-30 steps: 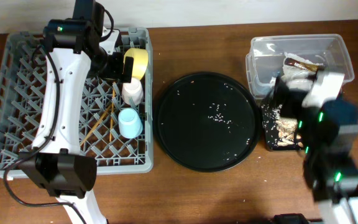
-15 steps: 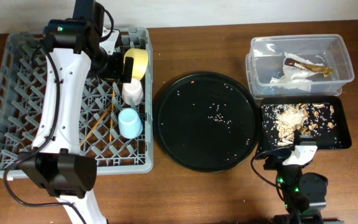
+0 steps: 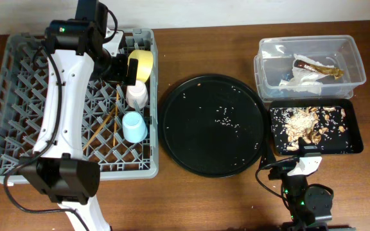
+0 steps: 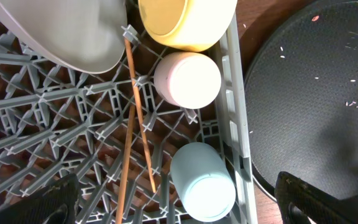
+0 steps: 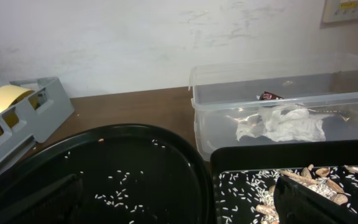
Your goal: Sort waste into correct bins and load items into the dishwasher rack
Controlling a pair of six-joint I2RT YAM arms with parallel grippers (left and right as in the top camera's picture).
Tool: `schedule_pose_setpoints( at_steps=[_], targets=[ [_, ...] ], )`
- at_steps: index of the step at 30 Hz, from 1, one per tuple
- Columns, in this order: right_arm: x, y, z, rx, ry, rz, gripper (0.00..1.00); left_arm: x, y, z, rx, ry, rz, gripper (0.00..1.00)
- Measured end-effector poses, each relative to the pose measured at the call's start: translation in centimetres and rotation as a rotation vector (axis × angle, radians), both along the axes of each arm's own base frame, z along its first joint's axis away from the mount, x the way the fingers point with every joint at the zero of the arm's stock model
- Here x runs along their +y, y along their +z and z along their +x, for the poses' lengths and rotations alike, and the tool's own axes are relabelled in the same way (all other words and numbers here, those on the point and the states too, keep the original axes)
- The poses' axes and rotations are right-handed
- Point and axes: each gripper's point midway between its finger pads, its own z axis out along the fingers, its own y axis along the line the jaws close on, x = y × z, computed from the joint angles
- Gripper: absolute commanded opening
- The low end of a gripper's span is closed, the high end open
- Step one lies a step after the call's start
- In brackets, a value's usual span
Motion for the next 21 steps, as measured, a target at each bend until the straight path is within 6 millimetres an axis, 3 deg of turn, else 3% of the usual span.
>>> schedule_pose_setpoints(
  at_steps=[13, 15, 17, 18, 21],
  targets=[
    [0.0, 0.0, 0.0, 0.0, 0.0, 0.0, 0.98, 0.1, 0.0, 0.1, -0.002, -0.003, 0.002, 0.99],
    [0.0, 0.0, 0.0, 0.0, 0.0, 0.0, 0.99, 0.7, 0.6, 2.0, -0.09, -0.005, 0.032, 0.99],
    [0.0, 0.0, 0.0, 0.0, 0.0, 0.0, 0.98, 1.4, 2.6, 5.6, -0.283, -0.002, 0.056, 0.99],
    [0.0, 0.0, 0.0, 0.0, 0.0, 0.0, 0.98, 2.0, 3.5, 6.0, -0.339, 0.007, 0.062, 0.99],
    [0.0, 0.0, 0.0, -0.001, 0.0, 0.0, 0.98, 5.4, 7.3, 4.0, -0.568, 0.073, 0.073, 0.99]
  ],
)
